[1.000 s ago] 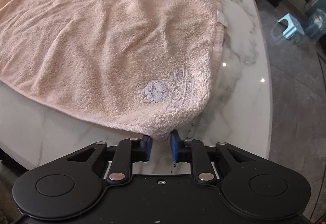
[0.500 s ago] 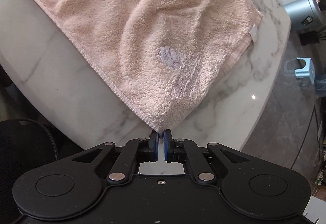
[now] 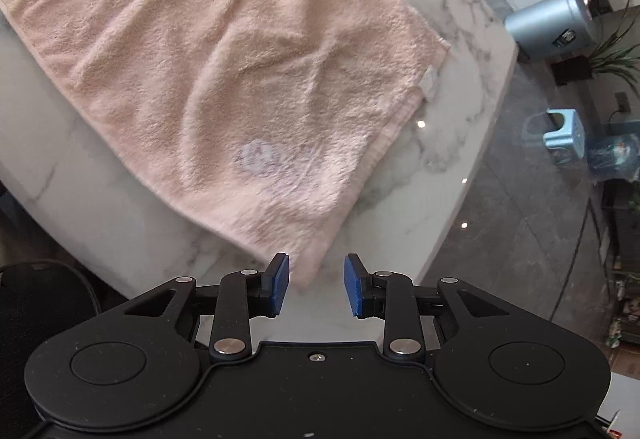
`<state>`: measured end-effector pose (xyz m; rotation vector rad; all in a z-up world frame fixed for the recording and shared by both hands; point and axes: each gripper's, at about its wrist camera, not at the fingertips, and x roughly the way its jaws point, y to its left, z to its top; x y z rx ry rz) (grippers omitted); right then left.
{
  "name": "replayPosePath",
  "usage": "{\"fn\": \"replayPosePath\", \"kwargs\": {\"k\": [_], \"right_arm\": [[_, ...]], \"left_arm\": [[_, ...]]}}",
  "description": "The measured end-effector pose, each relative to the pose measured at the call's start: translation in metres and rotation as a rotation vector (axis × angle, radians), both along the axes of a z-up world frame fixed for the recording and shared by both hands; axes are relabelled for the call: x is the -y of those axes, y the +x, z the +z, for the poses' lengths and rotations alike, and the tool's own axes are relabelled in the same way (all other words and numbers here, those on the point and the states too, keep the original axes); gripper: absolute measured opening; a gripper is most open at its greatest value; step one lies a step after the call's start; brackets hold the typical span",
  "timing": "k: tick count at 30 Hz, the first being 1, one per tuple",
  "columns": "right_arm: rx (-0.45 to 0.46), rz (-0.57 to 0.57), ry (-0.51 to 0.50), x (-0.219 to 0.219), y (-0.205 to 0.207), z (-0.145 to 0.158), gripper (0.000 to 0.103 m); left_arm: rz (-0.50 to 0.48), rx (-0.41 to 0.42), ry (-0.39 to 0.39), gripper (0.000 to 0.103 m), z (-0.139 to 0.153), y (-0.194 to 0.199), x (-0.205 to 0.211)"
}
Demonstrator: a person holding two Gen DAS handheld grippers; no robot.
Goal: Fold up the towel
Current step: 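Release the towel corner by opening the right tool, then grasp the pink towel edge with the left tool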
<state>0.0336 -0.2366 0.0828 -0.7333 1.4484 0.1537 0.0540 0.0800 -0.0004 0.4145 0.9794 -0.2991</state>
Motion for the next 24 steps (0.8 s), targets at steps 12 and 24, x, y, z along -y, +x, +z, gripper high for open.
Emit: {"fn": "replayPosePath", "kwargs": {"k": [12,24], "right_arm": [[0.030,-0.021,0.275,-0.039,0.062,0.011,0.032],[-0.012,-0.112,0.420,-0.069,0.104,-0.056,0.032]], "left_arm": [[0.182,-0.001,-0.067,0.019,0.018,0.067,-0.056],[0.334,-0.133,-0.108,0.030,-0.006,0.114,-0.095]]}}
